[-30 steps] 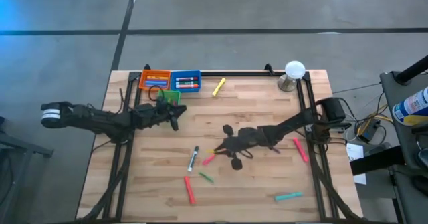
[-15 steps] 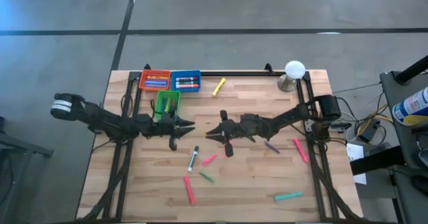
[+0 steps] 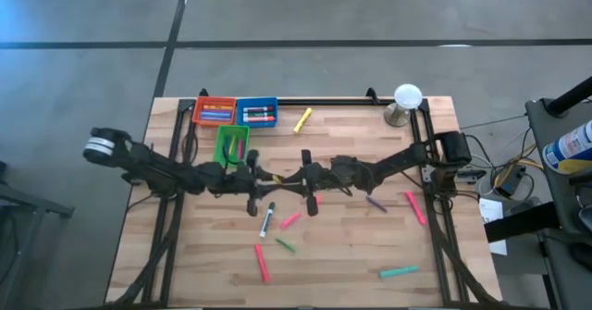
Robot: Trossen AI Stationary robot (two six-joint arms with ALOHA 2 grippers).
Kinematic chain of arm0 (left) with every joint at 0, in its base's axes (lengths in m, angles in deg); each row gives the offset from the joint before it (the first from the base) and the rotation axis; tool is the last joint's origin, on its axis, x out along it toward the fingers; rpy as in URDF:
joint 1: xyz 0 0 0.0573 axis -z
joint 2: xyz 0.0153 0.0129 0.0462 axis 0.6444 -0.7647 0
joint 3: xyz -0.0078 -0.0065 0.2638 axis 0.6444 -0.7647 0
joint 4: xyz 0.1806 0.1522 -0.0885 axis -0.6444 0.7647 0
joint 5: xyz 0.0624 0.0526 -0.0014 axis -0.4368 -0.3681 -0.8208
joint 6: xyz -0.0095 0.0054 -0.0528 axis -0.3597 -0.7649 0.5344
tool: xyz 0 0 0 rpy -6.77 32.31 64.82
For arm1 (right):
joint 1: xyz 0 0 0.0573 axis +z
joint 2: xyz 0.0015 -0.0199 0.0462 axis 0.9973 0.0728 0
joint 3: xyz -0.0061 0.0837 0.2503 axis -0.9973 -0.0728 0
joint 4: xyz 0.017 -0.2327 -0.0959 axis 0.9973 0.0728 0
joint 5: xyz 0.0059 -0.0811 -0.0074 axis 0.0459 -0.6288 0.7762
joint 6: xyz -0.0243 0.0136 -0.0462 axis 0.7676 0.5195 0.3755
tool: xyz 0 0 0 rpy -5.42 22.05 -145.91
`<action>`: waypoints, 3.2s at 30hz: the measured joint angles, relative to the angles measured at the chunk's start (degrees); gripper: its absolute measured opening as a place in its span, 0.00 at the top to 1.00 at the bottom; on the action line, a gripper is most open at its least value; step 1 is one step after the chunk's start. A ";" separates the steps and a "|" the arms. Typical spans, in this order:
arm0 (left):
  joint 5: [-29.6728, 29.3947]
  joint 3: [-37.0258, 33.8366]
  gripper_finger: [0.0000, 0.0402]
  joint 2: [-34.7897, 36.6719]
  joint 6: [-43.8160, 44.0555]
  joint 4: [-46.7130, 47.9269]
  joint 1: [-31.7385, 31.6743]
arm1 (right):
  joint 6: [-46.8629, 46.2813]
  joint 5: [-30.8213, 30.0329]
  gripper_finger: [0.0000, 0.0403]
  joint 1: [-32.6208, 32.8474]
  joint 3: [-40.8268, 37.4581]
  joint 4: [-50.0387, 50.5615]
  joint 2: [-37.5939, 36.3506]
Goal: Pick & Place Markers
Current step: Put the yellow pen into the green bin, then put the light blue highlighter into the orange bin
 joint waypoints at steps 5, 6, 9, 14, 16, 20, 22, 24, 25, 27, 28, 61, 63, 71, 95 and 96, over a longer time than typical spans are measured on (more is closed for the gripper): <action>-0.13 0.59 0.80 -0.30 -0.83 0.06 -0.01 | 0.13 0.26 0.89 0.03 -0.06 0.28 0.00; -0.36 0.59 0.83 -0.10 -0.90 0.05 -0.01 | 0.16 0.24 0.89 0.11 -0.09 0.41 0.00; -2.55 0.50 0.90 1.69 -0.91 1.29 0.03 | 0.56 0.00 0.89 0.09 -0.09 0.35 0.00; -14.58 2.13 0.91 9.31 -1.74 14.26 -1.21 | 0.85 -0.78 0.84 -0.12 -0.42 3.61 0.06; -20.49 3.78 0.91 12.84 -0.38 24.31 -2.63 | 0.67 -0.21 0.81 0.18 -0.56 4.98 0.13; -28.12 7.80 0.91 18.98 6.57 47.79 -8.04 | 0.42 -0.12 0.76 0.08 -0.48 6.04 0.07; -29.42 10.32 0.91 21.07 10.89 58.98 -12.93 | 0.44 -0.60 0.75 -0.04 -0.57 6.98 0.07; -29.23 11.81 0.91 21.77 14.39 69.15 -18.47 | 0.48 -0.55 0.74 0.02 -0.57 6.93 0.07; -28.60 12.20 0.91 21.74 15.49 72.77 -21.36 | 0.62 -0.36 0.74 0.15 -0.57 6.88 0.07; -26.54 12.35 0.91 21.31 16.30 76.86 -27.11 | 0.70 -0.09 0.75 0.28 -0.57 6.93 0.07; -24.87 12.13 0.91 20.96 16.23 76.96 -29.67 | 0.71 -0.11 0.75 0.23 -0.57 6.92 0.07; -8.26 4.27 0.99 24.88 16.48 66.51 -28.79 | 3.75 -0.68 0.84 1.00 -0.68 25.43 -4.53; -8.33 0.82 0.99 26.26 15.95 57.92 -23.32 | 4.14 -2.37 0.86 2.17 -0.68 31.63 -6.50; -11.08 -15.13 1.00 24.74 9.81 18.44 -7.89 | -9.36 -21.14 0.92 12.82 -0.68 65.93 -17.05; -14.64 -21.16 1.00 23.58 6.89 8.43 -7.78 | -67.69 -19.36 0.54 54.13 -0.66 99.75 -23.45; -14.64 -21.16 1.00 23.58 6.30 8.41 -7.78 | -68.07 -18.93 0.53 55.55 -0.66 99.50 -22.85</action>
